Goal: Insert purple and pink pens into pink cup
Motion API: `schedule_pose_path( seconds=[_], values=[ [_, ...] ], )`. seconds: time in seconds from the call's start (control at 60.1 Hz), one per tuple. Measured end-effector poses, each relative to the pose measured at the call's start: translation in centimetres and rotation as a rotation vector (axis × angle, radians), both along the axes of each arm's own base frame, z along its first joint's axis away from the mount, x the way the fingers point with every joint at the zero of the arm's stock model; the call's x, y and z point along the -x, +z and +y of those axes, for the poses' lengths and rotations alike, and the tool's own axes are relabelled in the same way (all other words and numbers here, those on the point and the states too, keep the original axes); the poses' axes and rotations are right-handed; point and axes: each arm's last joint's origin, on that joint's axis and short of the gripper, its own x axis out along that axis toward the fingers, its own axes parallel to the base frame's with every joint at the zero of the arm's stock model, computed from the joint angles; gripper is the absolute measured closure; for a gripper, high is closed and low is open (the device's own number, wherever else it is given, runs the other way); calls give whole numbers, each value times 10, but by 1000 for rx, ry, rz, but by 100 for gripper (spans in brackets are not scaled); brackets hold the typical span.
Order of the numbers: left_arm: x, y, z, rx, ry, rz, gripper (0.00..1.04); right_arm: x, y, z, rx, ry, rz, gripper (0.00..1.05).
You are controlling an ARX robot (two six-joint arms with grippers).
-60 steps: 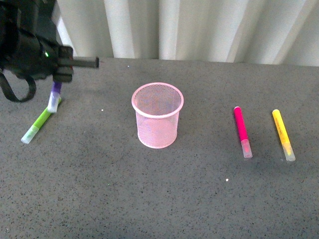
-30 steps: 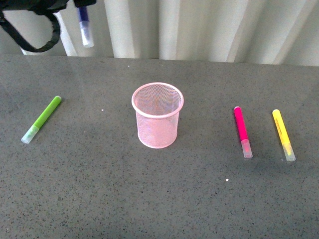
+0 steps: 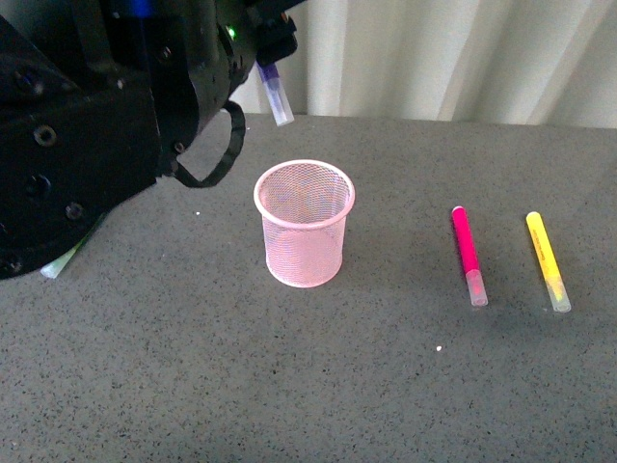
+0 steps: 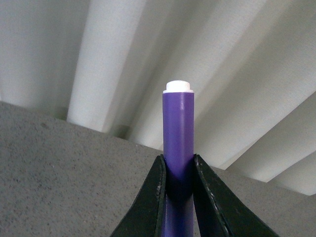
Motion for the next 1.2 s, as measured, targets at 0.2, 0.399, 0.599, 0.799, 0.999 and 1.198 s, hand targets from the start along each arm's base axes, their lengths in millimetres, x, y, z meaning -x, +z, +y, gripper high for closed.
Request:
schedule_pose_path(
  seconds=[0.2,0.399,0.599,0.799,0.999,1.198],
  values=[
    [7,-16,-3,53,24,9,93,0,0,0,0,0,0,7],
    [21,-25,-11,99,28,16,93,0,0,0,0,0,0,7],
    [27,-37,-25,108,0,31,93,0,0,0,0,0,0,7],
    [26,-48,-30,102,-12,37,93,0,0,0,0,0,0,7],
    [21,-55,-30,103,-12,32,93,0,0,0,0,0,0,7],
    [18,-61,-26,84,-5,37,93,0,0,0,0,0,0,7]
  ],
)
